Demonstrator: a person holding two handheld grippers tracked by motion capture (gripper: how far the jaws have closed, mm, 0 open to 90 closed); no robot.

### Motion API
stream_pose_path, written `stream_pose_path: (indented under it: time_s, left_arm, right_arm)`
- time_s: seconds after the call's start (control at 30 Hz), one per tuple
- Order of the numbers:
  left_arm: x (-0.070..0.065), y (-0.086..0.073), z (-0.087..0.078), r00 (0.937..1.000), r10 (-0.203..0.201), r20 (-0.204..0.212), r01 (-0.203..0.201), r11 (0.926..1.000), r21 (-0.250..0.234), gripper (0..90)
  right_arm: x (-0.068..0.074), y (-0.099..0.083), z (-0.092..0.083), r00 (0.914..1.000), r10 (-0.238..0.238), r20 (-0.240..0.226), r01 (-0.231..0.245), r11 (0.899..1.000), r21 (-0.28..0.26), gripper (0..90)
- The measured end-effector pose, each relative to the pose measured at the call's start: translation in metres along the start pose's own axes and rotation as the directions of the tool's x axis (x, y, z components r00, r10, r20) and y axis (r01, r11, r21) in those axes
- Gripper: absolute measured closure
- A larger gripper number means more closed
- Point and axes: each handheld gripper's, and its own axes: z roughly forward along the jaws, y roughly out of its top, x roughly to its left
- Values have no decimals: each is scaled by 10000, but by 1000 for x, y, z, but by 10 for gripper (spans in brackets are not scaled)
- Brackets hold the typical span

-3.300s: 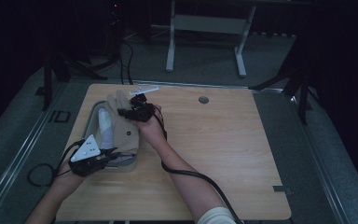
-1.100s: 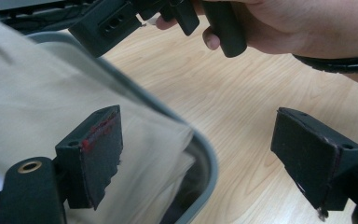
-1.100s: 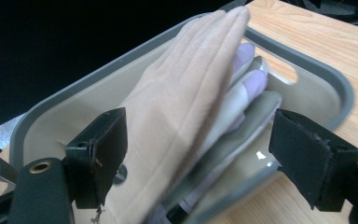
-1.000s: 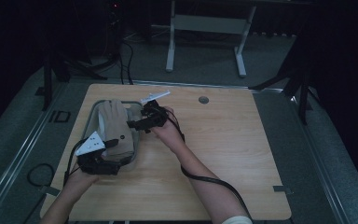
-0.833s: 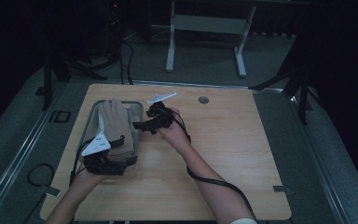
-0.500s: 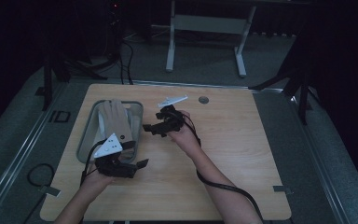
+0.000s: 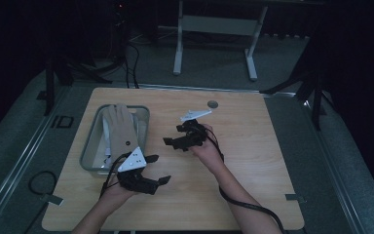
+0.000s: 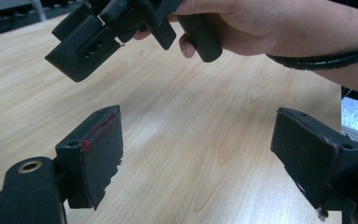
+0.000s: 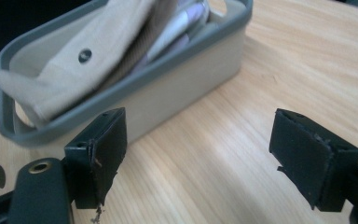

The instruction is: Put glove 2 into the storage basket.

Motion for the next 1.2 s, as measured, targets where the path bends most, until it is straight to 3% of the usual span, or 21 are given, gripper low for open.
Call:
stream_pose_path:
  time_s: [0.4, 0.63, 0.97, 1.2]
  left_arm:
    - [-9, -12, 30, 9991, 257, 336, -264, 9995, 190, 172]
    - [-11, -21, 47, 9983, 229, 536, -253, 9986, 455, 171]
    - [-12, -25, 58, 9976, 91, 684, -129, 9983, 563, 171]
    - [-16, -27, 64, 9966, 206, 792, -256, 9977, 624, 171]
  right_arm:
    - [-16, -41, -18, 9992, 189, 359, -192, 9998, 88, 187]
    - [-23, -64, -27, 9990, 270, 347, -272, 9996, 46, 187]
    - [-24, -90, -38, 9991, 107, 414, -114, 9998, 166, 186]
    - [-25, -104, -44, 9987, 42, 505, -49, 9999, 122, 186]
